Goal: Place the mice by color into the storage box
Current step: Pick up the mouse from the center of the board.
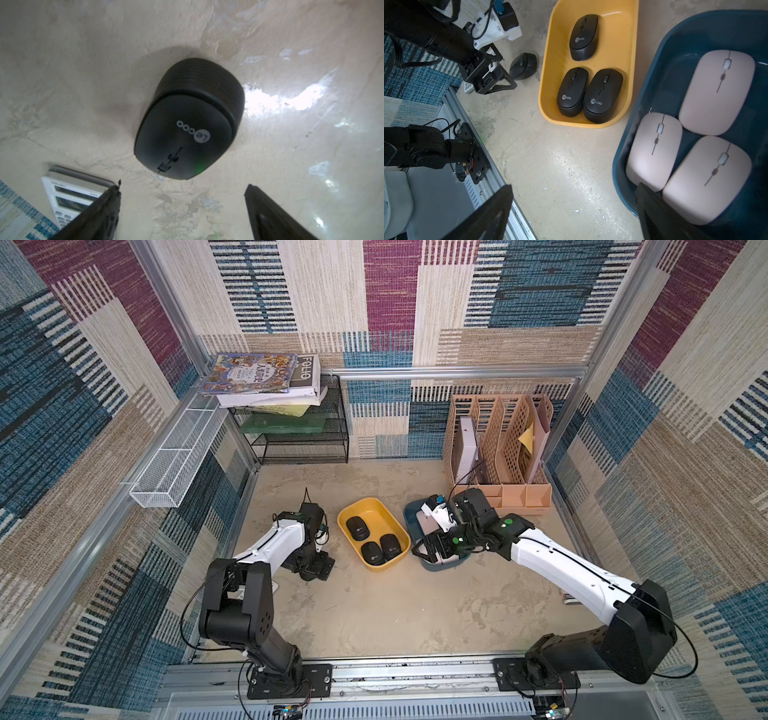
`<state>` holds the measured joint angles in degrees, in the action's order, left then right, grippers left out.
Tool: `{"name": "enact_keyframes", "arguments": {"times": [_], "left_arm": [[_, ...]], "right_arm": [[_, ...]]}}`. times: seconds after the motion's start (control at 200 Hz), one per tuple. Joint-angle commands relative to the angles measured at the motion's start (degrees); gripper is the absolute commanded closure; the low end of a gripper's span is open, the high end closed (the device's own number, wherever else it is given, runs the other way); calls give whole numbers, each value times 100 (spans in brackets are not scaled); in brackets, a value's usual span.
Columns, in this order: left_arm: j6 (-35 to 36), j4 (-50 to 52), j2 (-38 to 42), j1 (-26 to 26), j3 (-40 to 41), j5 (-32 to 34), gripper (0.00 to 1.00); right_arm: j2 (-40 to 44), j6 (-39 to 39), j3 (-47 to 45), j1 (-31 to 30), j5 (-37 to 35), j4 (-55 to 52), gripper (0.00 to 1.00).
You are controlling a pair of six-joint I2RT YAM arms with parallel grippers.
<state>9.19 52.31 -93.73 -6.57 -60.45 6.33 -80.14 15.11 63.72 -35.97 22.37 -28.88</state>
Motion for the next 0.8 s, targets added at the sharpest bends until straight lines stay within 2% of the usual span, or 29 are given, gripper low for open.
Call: {"name": "enact_keyframes", "arguments": {"times": [0.0,0.19,0.446,0.791], "left_arm": [[87,-261,-118,6,-81,195,3],[162,-466,-395,7,-134,201,6],[100,-573,-836,7,-91,-64,17],[-106,-542,-772,-131,-170,-390,41]], "right_arm": [[9,-42,0,2,116,38,4],[-32,-30,-60,11,206,83,4],[-63,31,33,9,189,56,4],[-87,45,163,10,103,-9,4]]}}
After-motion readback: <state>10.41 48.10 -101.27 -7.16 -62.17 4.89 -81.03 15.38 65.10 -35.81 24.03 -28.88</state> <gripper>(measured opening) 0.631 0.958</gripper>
